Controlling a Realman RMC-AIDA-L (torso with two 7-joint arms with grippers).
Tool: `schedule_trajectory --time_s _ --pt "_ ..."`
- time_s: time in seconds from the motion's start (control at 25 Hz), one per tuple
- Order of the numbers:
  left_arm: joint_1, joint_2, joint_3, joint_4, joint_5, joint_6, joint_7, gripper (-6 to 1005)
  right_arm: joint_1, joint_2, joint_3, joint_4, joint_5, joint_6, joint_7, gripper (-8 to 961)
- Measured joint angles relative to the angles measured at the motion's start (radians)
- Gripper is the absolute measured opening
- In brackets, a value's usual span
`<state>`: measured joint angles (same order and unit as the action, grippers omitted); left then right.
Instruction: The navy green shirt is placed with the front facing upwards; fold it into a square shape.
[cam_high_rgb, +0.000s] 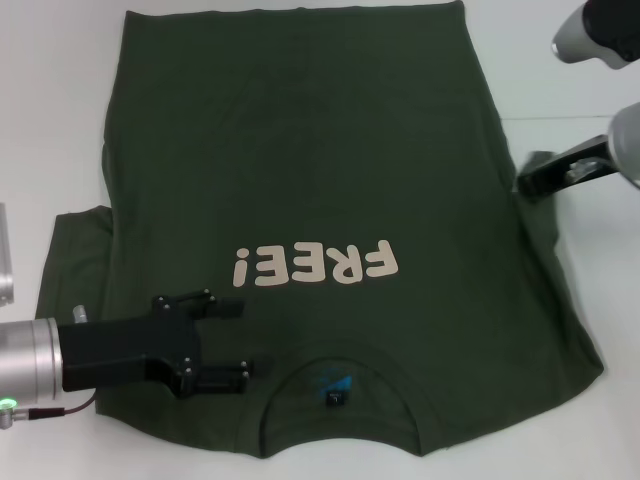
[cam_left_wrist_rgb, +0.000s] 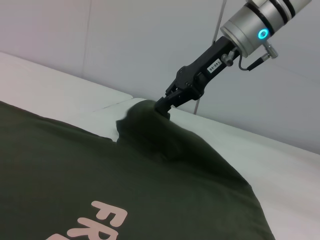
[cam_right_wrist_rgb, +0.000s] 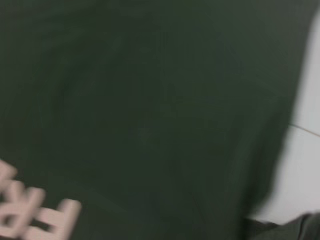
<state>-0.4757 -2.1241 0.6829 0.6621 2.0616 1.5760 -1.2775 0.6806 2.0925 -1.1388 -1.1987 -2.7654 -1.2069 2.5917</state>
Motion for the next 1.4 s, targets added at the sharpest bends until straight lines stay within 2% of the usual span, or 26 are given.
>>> schedule_trajectory --time_s 0.32,0.64,1.36,1.4 --pt "0.005 0.000 -0.004 -0.002 0.000 -0.001 0.000 886 -0.009 0.002 -0.070 0.030 0.151 0.008 -0.071 4" --pt "0.009 0.000 -0.003 -0.003 0.000 -0.005 0.000 886 0.004 0.003 -0.115 0.092 0.187 0.050 -0.081 4" --pt "0.012 0.000 -0.002 -0.002 0.000 -0.014 0.003 885 0.061 0.001 -0.129 0.181 0.212 0.075 -0.086 3" --pt "0.012 0.000 -0.003 -0.002 0.000 -0.015 0.004 885 0.064 0.000 -0.130 0.188 0.205 0.070 -0.086 25"
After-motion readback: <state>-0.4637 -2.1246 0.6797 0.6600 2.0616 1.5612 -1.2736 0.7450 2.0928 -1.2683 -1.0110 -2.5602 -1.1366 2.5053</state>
